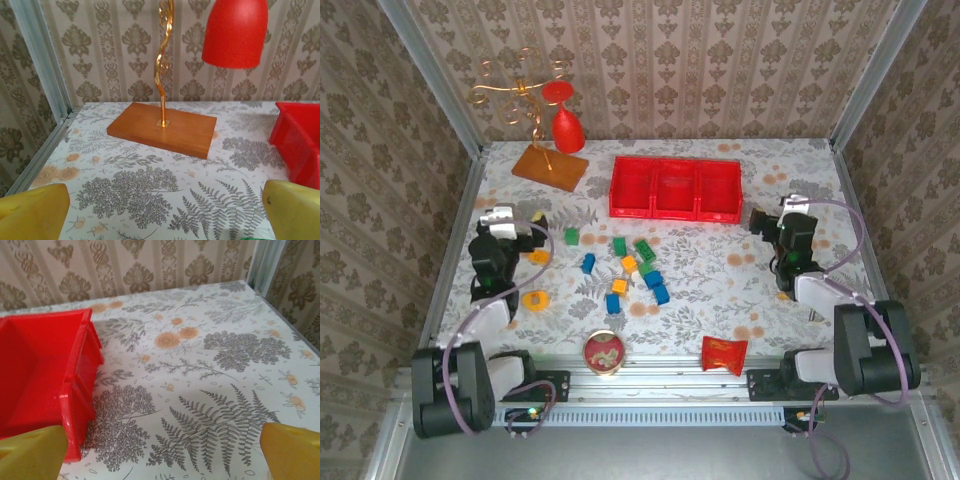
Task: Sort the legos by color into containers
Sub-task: Pick up the lego from the bottom-left of the table.
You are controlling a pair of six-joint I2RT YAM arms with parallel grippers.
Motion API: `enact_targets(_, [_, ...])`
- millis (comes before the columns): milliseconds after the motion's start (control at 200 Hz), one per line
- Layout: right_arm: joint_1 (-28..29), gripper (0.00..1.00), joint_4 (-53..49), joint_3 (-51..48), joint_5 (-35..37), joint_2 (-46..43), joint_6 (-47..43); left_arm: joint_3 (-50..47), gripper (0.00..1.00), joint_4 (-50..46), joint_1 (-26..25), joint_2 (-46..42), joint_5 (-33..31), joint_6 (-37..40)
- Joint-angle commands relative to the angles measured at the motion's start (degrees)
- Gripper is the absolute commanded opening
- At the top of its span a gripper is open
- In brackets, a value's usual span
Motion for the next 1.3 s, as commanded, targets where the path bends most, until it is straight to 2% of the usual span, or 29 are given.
enact_targets(0, [0.22, 1.0, -8.76, 1.42, 3.55, -3.89, 3.99, 2.03, 1.0, -13.04, 0.34, -6.58, -4.04, -6.59])
enact_targets(240, [0.3, 1.0, -24.88, 5.69, 3.7, -10.4, 8.73, 6.3, 1.0, -36.72, 0.16, -17.36, -10.09, -16.92])
enact_targets(335, [0.63, 1.0, -31.1, 7.56, 3.78, -11.42, 10.85, 8.2, 1.0, -45.86, -0.19, -17.8, -11.92, -22.77])
enact_targets(440, [1.33, 1.0, -37.09, 9.56, 3.75, -12.1, 13.22, 9.92, 1.0, -55.35, -0.74, -17.21, -10.96, -27.15])
enact_targets(610, [3.09, 1.0, -43.3, 12.18, 3.77, -12.42, 15.86, 12.53, 1.0, -67.91, -4.21, -17.12, -11.21, -29.49])
enact_targets(695, [3.85, 1.0, -46.1, 14.09, 4.07, -11.52, 16.72, 14.03, 1.0, -73.49, -6.68, -17.34, -13.49, -30.1])
enact_targets(840, [4.69, 1.0, -49.6, 17.22, 4.57, -9.48, 18.03, 14.2, 1.0, -80.04, -10.49, -17.34, -16.9, -32.88])
enact_targets(1055, [5.3, 1.0, -50.83, 18.79, 4.33, -8.62, 18.47, 11.65, 1.0, -86.57, -15.51, -17.28, -22.43, -41.27])
enact_targets(1295, [5.58, 1.0, -49.68, 18.41, 3.87, -9.16, 19.58, 7.55, 1.0, -81.47, -20.32, -13.07, -20.69, -44.79])
